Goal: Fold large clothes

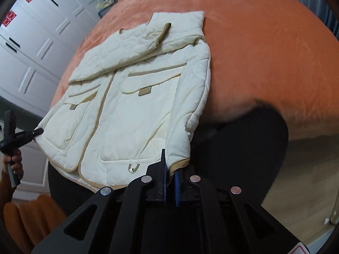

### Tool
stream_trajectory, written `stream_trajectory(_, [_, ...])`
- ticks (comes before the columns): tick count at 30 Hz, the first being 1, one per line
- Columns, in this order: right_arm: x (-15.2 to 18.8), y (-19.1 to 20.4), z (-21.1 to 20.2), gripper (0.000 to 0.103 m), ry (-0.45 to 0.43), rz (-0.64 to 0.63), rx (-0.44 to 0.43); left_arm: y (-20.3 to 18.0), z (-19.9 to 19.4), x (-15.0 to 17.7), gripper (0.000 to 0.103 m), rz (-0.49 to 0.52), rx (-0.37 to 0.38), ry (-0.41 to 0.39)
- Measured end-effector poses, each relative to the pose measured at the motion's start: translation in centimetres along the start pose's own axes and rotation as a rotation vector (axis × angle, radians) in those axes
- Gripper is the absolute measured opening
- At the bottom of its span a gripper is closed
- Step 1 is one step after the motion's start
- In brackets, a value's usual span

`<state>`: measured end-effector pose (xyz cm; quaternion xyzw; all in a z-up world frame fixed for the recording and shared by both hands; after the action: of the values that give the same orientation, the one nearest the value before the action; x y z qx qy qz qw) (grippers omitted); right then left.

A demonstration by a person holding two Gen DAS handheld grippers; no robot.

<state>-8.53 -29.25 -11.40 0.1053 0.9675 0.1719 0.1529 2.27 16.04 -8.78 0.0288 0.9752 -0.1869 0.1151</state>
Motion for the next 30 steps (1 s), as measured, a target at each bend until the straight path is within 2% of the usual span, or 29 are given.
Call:
stream_trajectory(2, [0.3, 0.7, -1.4, 0.005, -0.016, -0.018, -0.005, -0.2, -2.0, 1.9, 0.006, -0.042, 0.033, 0.004])
stream_trajectory(4, [-2.7, 1.2, -3.1, 0.005, -0.115, -0.012, -0.039, -1.3, -3.7, 0.9, 0.006, -0.039, 0.067, -0.056])
stream_trajectory(6, [-7.3, 1.3, -4.9, 0.005, -0.255, 0.000, -0.072, -2.8, -5.3, -2.6, 0.006, -0.007, 0.101, -0.154])
stream_trajectory(9, [-14.1, 0.4, -6.3, 0.005, -0.438, 0.061, -0.104, -4.6, -6.9, -9.2, 0.007, 0.052, 0.095, -0.326])
stream_trajectory(11, [-18.3, -0.5, -5.6, 0.005, -0.513, 0.147, -0.125, -4.8, -6.7, -13.9, 0.007, 0.032, 0.076, -0.406])
stream_trajectory(13, [-21.7, -1.3, -3.6, 0.005, -0.537, 0.229, -0.158, -4.6, -5.5, -17.7, 0.008, 0.006, 0.051, -0.447])
stream_trajectory(16, [-25.9, -0.8, -0.3, 0.005, -0.551, 0.254, -0.100, -4.5, -1.9, -22.1, 0.008, 0.012, -0.060, -0.442])
stream_trajectory(18, [-28.0, -0.5, 1.7, 0.007, -0.552, 0.258, -0.067, -4.1, 1.4, -24.5, 0.008, 0.012, -0.150, -0.412])
stream_trajectory(21, [-29.0, -1.2, 3.2, 0.018, -0.569, 0.320, -0.086, -3.0, 5.2, -26.2, 0.011, -0.041, -0.216, -0.366])
stream_trajectory(23, [-29.2, -1.4, 2.8, 0.024, -0.621, 0.346, -0.096, -1.8, 6.5, -27.0, 0.012, -0.096, -0.201, -0.339])
stream_trajectory(24, [-29.4, -1.5, 2.0, 0.030, -0.662, 0.347, -0.097, -1.6, 6.6, -27.1, 0.013, -0.111, -0.184, -0.343])
stream_trajectory(25, [-29.3, -1.6, 1.3, 0.041, -0.694, 0.346, -0.096, -1.4, 6.5, -27.2, 0.014, -0.119, -0.161, -0.350])
stream_trajectory(27, [-29.1, -2.0, 0.0, 0.051, -0.740, 0.342, -0.093, -1.4, 5.5, -27.5, 0.018, -0.113, -0.125, -0.368])
stream_trajectory(30, [-29.1, -1.8, 0.2, 0.052, -0.721, 0.297, -0.062, -1.7, 4.1, -27.7, 0.021, -0.085, -0.085, -0.403])
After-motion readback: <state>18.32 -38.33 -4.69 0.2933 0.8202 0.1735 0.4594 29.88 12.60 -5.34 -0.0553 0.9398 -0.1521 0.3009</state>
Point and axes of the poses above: each gripper's, at about its wrist camera, not at the fingertips, and z roughly the way its jaws point, y to its left, x to its underside, the point moved 6 cm from there along z, roughly the way its jaws point, and after that the axes turned 3 degrees about z, right-handed, at the moved point
